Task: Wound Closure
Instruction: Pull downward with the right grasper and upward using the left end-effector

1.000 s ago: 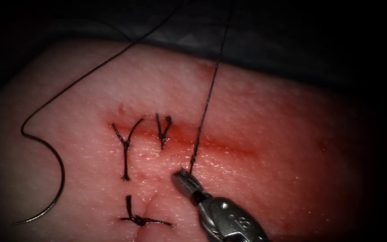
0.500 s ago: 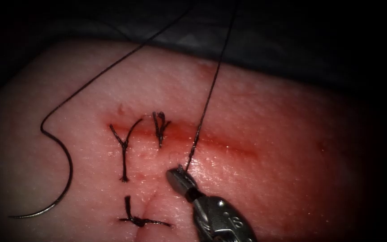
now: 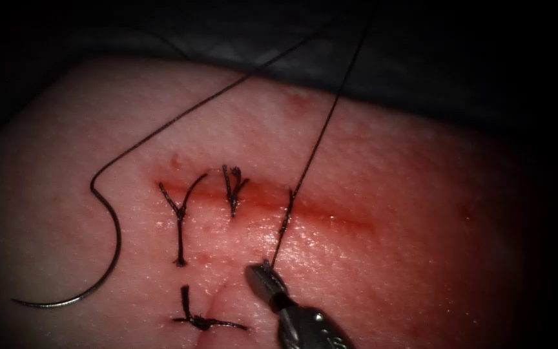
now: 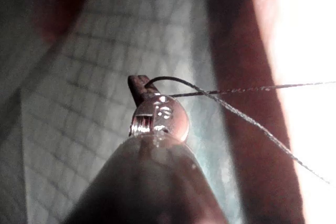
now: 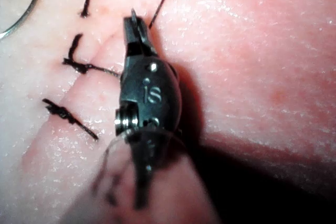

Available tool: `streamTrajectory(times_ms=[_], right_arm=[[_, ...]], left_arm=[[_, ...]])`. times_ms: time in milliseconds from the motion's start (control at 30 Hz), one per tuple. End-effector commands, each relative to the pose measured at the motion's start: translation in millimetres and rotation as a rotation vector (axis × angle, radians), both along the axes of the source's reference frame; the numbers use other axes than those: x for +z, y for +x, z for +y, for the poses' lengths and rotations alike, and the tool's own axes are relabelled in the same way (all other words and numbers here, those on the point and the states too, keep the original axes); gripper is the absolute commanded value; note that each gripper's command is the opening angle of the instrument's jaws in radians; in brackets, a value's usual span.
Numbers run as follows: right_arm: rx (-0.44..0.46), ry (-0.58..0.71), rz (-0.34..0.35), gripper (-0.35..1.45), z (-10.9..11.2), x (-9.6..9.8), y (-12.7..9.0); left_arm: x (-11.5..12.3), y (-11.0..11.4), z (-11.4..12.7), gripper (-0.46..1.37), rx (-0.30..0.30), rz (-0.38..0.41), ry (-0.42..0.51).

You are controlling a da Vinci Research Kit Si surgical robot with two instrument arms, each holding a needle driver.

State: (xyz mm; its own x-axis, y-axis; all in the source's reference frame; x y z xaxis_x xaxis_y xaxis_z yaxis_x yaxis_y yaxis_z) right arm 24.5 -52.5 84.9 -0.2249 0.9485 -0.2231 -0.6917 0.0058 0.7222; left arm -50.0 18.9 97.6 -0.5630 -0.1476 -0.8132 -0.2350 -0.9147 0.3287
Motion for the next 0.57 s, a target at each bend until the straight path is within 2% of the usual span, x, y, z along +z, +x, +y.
streamTrajectory(times_ms=[33, 567], right_arm=[[0.000, -0.001, -0.001, -0.35, 0.0, 0.0, 0.0], [0.006, -0.001, -0.006, -0.35, 0.7, 0.5, 0.3]], left_arm=[[0.0, 0.0, 0.0, -0.35, 0.007, 0.003, 0.008], [-0.1, 0.2, 0.2, -0.35, 0.025, -0.006, 0.001]])
